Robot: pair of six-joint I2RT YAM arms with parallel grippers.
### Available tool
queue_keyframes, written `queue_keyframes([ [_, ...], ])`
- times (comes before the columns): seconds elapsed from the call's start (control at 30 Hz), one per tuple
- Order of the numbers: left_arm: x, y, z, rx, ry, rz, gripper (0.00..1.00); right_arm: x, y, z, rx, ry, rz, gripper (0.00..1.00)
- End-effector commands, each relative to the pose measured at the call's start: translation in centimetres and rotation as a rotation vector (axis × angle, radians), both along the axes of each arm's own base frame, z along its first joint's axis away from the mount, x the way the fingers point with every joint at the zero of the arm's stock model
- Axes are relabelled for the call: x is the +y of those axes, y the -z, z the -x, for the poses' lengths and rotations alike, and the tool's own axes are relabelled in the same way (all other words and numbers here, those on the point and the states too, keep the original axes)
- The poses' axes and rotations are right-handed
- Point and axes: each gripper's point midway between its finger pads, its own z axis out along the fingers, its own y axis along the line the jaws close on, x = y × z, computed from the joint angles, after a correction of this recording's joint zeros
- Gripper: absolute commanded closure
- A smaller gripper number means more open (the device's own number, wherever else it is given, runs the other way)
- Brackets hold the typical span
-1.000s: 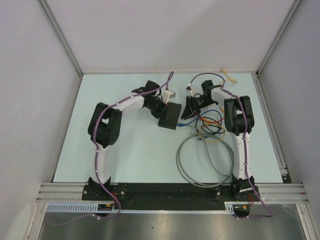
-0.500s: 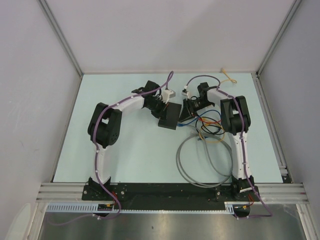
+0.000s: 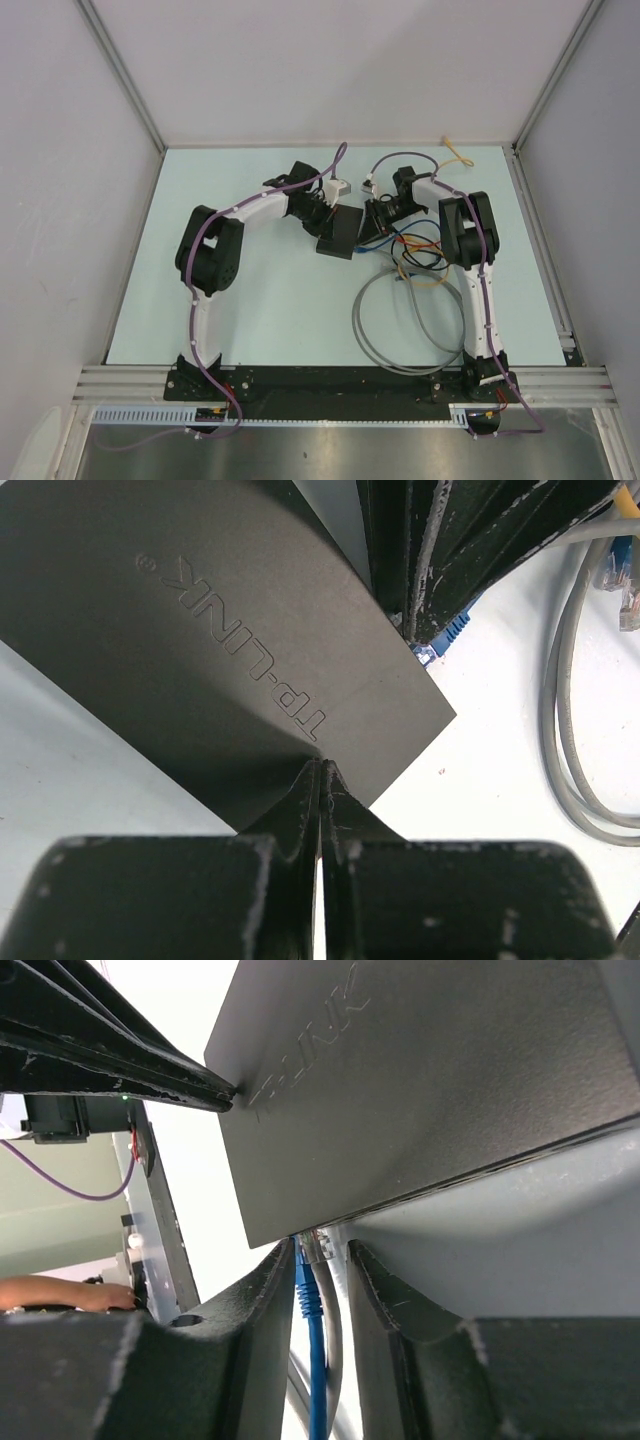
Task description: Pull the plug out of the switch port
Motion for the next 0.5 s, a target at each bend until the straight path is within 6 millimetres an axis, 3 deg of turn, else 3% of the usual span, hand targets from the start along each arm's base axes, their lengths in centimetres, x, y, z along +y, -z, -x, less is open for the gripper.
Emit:
queue_keyframes([
  [0.0, 2.91, 4.37, 1.51, 0.061, -0.034, -0.170, 1.00, -0.08, 2.33, 0.11, -0.020, -0.030, 0.056, 0.69],
  [0.3, 2.79, 4.46, 1.49, 0.062, -0.033, -0.168, 1.00, 0.26, 2.60, 0.23, -0.020, -0.039, 0.067, 0.76],
  [0.37, 2.84, 4.58, 1.53, 0.063, -0.032, -0.171, 1.00, 0.12, 2.65, 0.20, -0.022, -0.038, 0.074, 0.92],
  [0.47, 2.77, 4.49, 1.42, 0.060, -0.034, -0.169, 1.00, 0.03, 2.60, 0.37, -0.022, -0.040, 0.078, 1.00],
])
